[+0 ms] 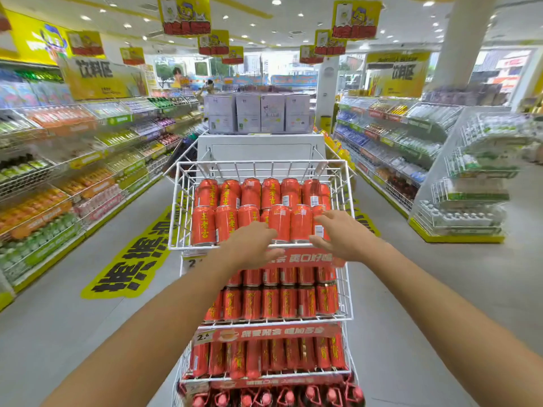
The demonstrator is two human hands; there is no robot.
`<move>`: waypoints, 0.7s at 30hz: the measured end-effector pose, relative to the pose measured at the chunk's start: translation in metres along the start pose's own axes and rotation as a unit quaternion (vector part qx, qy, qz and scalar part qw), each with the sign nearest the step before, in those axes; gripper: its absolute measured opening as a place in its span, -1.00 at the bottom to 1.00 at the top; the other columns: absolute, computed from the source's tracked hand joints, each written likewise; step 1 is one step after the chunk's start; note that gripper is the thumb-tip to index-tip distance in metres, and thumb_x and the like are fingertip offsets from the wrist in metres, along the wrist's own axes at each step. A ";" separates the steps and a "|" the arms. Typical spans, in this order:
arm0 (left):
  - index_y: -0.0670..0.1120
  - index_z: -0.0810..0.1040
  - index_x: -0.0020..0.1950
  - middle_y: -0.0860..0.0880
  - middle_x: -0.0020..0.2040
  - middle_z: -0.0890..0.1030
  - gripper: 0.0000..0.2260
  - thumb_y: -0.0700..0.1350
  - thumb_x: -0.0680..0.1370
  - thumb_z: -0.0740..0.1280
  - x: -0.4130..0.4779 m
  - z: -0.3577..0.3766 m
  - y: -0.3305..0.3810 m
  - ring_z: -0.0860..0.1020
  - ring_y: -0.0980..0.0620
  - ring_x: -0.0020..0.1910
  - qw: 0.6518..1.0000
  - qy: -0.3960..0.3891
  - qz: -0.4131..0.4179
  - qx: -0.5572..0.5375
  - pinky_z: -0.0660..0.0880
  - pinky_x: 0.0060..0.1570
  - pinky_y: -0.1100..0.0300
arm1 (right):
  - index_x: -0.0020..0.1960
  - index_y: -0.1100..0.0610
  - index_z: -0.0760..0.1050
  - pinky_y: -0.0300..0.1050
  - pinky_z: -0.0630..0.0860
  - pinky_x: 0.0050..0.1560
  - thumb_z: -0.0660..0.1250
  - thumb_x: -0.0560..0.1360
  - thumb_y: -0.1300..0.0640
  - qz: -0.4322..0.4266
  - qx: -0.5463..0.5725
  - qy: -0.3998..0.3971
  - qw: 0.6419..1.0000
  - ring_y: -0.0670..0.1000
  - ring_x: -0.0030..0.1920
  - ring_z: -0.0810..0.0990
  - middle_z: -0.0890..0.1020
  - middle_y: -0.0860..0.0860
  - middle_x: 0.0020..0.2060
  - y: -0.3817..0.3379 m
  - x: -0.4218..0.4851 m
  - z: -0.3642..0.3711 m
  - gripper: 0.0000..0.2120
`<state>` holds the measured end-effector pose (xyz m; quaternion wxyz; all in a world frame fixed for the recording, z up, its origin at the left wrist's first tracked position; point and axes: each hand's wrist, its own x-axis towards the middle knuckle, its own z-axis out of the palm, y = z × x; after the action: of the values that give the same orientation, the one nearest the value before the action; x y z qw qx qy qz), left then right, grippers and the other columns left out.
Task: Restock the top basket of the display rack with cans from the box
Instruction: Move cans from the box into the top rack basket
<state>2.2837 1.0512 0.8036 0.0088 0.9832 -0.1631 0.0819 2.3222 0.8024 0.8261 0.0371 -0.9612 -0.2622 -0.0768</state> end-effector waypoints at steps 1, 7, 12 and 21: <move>-0.06 0.54 0.28 -0.08 0.16 0.58 -0.53 0.27 0.59 0.23 -0.016 0.004 0.002 0.51 -0.10 0.19 1.000 -0.003 0.010 -0.002 0.54 0.11 -0.08 | 0.36 0.19 0.47 0.10 0.47 0.29 0.19 0.64 -0.25 0.007 0.000 0.001 1.000 0.18 0.31 0.47 0.54 0.13 0.25 -0.013 -0.019 0.004 -0.45; -0.05 0.50 0.03 -0.07 0.01 0.56 -0.60 0.28 0.58 0.20 -0.128 0.048 0.013 0.55 -0.11 0.03 0.996 -0.077 0.045 -0.027 0.55 0.03 -0.09 | 0.48 0.17 0.41 0.12 0.43 0.38 0.22 0.64 -0.24 0.022 0.017 -0.047 0.998 0.18 0.40 0.43 0.51 0.14 0.35 -0.090 -0.109 0.053 -0.41; -0.04 0.52 0.07 -0.08 0.01 0.58 -0.65 0.23 0.57 0.22 -0.205 0.104 -0.008 0.56 -0.13 0.03 0.985 -0.152 0.037 -0.067 0.55 0.01 -0.06 | 0.53 0.17 0.36 0.13 0.39 0.43 0.18 0.66 -0.23 0.006 0.039 -0.097 0.995 0.18 0.44 0.40 0.47 0.14 0.42 -0.144 -0.139 0.103 -0.39; -0.14 0.57 0.22 -0.17 0.12 0.61 -0.54 0.22 0.60 0.22 -0.327 0.299 -0.036 0.57 -0.19 0.15 0.933 -0.318 -0.049 -0.161 0.50 0.09 -0.01 | 0.42 0.17 0.43 0.14 0.46 0.27 0.26 0.63 -0.17 -0.011 0.115 -0.246 0.962 0.27 0.32 0.47 0.54 0.19 0.26 -0.210 -0.189 0.316 -0.48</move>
<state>2.0377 1.1766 0.4553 0.1186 0.9499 -0.1204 -0.2629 2.0953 0.9238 0.4897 0.0812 -0.9368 -0.2808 0.1921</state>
